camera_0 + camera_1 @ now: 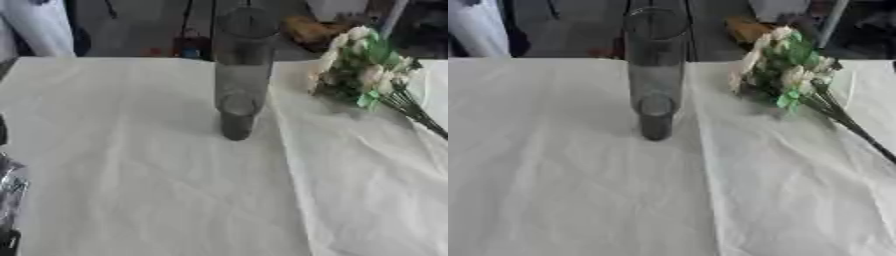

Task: Arrange flowers into the vase.

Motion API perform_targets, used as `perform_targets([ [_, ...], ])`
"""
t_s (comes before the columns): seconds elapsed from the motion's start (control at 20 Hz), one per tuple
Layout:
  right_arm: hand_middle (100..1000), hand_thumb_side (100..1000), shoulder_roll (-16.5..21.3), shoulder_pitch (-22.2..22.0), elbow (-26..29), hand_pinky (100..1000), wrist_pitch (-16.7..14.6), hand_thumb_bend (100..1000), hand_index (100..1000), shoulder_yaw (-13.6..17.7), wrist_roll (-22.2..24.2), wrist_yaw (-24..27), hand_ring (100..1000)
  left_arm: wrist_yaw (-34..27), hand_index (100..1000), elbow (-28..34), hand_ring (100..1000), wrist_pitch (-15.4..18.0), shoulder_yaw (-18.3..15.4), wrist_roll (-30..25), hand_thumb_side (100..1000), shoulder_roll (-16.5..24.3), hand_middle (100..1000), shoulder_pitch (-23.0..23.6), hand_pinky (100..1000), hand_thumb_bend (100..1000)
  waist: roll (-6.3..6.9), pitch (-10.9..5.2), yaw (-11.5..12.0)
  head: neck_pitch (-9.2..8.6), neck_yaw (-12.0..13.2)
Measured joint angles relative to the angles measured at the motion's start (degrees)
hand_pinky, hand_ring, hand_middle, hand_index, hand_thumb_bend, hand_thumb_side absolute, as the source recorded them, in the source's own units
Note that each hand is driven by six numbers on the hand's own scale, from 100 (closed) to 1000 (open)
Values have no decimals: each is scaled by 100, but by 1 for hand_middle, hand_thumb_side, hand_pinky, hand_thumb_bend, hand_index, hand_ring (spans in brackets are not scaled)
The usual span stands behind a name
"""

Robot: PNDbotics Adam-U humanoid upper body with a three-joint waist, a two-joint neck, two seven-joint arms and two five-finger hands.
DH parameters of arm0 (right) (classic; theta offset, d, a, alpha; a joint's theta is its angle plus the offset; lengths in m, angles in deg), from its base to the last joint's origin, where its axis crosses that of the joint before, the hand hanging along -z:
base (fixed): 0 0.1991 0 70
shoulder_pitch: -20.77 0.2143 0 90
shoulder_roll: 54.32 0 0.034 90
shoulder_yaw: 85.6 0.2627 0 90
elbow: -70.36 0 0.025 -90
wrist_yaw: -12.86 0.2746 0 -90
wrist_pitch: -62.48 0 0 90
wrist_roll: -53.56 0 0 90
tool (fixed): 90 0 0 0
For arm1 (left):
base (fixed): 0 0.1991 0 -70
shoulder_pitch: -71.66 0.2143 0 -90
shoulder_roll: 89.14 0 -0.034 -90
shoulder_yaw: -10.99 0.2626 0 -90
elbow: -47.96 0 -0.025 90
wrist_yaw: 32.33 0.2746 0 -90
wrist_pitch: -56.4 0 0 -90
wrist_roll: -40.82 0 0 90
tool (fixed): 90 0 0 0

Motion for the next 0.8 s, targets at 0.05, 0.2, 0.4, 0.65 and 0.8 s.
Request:
perform_targets([
  [0.05, 1000, 374, 26, 33, 0, 937, 86, 100, 1000, -23, 69, 43, 1000, 0, 884, 0, 795, -1, 1, -2, 684, 0, 865, 0, 753, 100, 5, 0, 1, 2, -46],
  [0.2, 1000, 363, 103, 135, 0, 938, 357, 100, 1000, -86, 250, 203, 1000, -6, 883, 0, 795, -7, 2, -12, 684, 0, 865, 0, 753, 100, 8, -2, 12, 4, -134],
  [0.4, 1000, 371, 217, 375, -24, 939, 723, 121, 1000, -224, 490, 410, 1000, -14, 883, 0, 795, -3, 22, -30, 684, -1, 865, 0, 753, 100, 7, -7, 27, 16, -172],
  [0.65, 1000, 351, 296, 680, -153, 936, 1116, 184, 1000, -422, 791, 698, 1000, -50, 883, 0, 795, -17, 41, -65, 686, -1, 865, 0, 753, 100, -24, -9, 43, 49, -223],
  [0.8, 1000, 332, 330, 858, -316, 934, 1253, 183, 1000, -539, 947, 853, 1000, -58, 880, 0, 795, -33, 62, -87, 686, -1, 865, 0, 753, 100, -40, -9, 61, 52, -250],
])
